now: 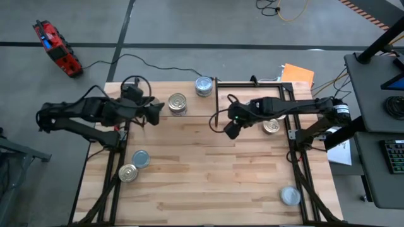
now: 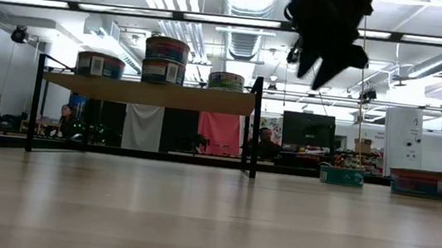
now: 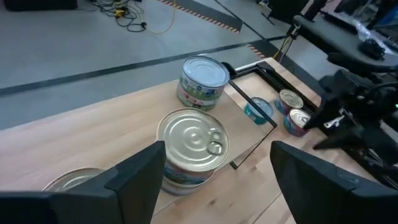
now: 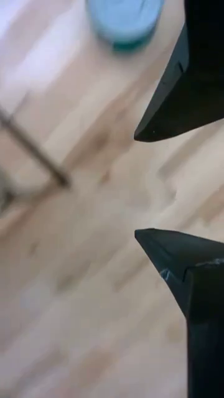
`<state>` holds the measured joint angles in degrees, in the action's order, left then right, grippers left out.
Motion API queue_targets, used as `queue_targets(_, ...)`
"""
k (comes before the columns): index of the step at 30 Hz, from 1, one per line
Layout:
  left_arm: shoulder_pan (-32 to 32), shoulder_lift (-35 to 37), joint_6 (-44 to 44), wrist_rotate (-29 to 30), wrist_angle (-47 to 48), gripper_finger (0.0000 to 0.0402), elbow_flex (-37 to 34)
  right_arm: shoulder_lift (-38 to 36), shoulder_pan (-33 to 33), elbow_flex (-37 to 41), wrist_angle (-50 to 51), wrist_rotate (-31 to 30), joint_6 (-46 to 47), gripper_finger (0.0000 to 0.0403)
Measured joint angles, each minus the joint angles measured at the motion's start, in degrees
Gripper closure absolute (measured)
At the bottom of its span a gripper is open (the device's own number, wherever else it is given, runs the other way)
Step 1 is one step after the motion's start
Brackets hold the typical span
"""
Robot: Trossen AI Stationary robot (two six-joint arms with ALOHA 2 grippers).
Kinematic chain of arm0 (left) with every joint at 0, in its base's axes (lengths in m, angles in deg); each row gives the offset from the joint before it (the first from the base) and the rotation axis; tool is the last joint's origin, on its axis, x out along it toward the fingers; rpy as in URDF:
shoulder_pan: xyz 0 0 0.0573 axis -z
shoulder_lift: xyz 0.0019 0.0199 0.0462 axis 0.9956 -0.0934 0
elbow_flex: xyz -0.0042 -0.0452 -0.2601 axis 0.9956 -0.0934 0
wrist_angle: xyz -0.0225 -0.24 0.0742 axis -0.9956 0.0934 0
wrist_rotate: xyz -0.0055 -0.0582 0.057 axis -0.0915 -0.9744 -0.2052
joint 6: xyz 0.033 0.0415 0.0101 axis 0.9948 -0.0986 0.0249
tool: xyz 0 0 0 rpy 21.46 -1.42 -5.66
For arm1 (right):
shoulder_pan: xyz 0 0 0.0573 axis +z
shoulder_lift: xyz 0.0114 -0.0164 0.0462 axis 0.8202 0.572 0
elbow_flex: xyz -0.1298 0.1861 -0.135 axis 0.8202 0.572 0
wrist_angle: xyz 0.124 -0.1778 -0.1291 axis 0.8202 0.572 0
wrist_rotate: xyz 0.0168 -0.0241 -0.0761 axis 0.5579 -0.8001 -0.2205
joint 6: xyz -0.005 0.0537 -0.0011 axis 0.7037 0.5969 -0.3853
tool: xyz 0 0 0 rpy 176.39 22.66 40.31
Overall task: Stack canned seafood by type on shelf
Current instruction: Move the blue tuna can to the center of the table
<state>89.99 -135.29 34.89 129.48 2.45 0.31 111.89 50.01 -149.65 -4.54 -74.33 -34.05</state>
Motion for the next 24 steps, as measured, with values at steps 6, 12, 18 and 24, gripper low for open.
queue_targets(6,0.1,-4.0,0.8,0.2,3.0,0.0166,4.7,0.0,-4.9,0.3,6.2,-4.3,-3.2,0.0214)
queue_targets(12,0.1,-5.0,1.8,0.3,5.3,0.0188,7.1,0.0,-11.9,3.2,5.6,-4.6,-6.0,0.0276)
queue_targets(18,0.1,-4.6,1.5,0.8,5.2,0.0200,9.9,-0.1,-18.7,10.6,2.2,-4.6,-4.9,0.0353)
queue_targets(24,0.1,-4.5,5.1,3.3,5.2,0.0204,13.1,-0.1,-23.2,17.8,-6.8,-4.5,1.1,0.0389)
